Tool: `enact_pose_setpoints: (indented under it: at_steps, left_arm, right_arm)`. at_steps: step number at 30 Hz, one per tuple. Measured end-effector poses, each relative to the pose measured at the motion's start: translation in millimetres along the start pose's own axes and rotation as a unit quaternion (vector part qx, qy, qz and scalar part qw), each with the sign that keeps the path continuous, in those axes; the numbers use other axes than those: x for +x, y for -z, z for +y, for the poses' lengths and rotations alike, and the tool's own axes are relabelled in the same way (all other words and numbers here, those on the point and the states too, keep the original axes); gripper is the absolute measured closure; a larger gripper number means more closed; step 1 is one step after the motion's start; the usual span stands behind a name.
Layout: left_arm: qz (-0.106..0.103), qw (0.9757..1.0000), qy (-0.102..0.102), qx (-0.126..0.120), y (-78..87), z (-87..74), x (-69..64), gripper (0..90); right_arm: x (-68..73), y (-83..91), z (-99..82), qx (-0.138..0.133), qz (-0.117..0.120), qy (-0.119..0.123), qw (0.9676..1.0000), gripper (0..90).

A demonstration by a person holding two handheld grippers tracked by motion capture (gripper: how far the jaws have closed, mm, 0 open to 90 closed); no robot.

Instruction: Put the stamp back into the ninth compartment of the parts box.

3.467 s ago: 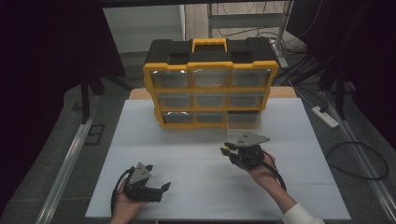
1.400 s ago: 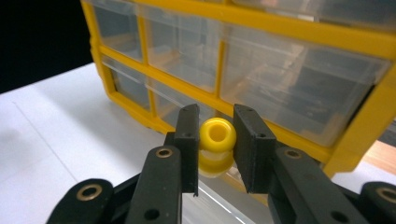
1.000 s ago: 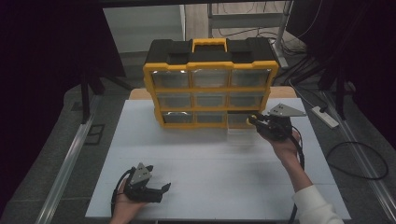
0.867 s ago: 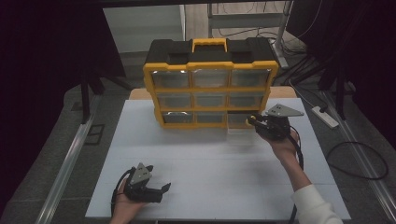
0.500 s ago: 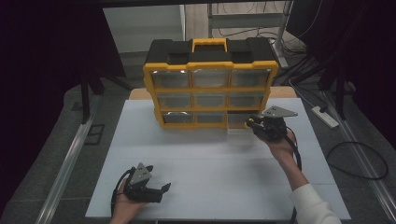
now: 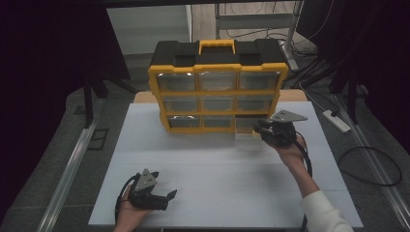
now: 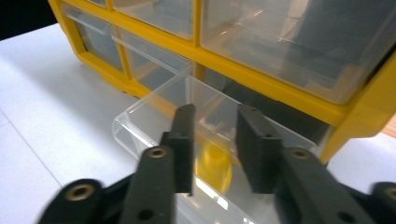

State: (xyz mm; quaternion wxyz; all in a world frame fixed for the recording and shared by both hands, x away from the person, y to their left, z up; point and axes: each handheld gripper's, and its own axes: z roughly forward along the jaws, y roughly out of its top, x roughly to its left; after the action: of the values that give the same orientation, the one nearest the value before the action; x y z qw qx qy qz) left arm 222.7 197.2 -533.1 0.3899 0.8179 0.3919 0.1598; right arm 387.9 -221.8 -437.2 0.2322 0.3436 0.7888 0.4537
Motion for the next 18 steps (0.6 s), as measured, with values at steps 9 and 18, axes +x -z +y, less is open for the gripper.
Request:
enact_pose_setpoints:
  at_steps: [9, 18]
  left_arm:
    - [0.002, 1.0, 0.004, -0.003, -1.5, 2.2, 2.0, 6.4]
    - [0.004, 0.9999, 0.009, -0.007, 0.2, 2.3, 1.5, 6.4]
  right_arm:
    - [7.0, 2.4, 2.1, -0.02, -0.006, -0.002, 0.9998, 28.6]
    - [8.4, 15.0, 4.3, -0.049, 0.009, -0.009, 0.9987, 27.3]
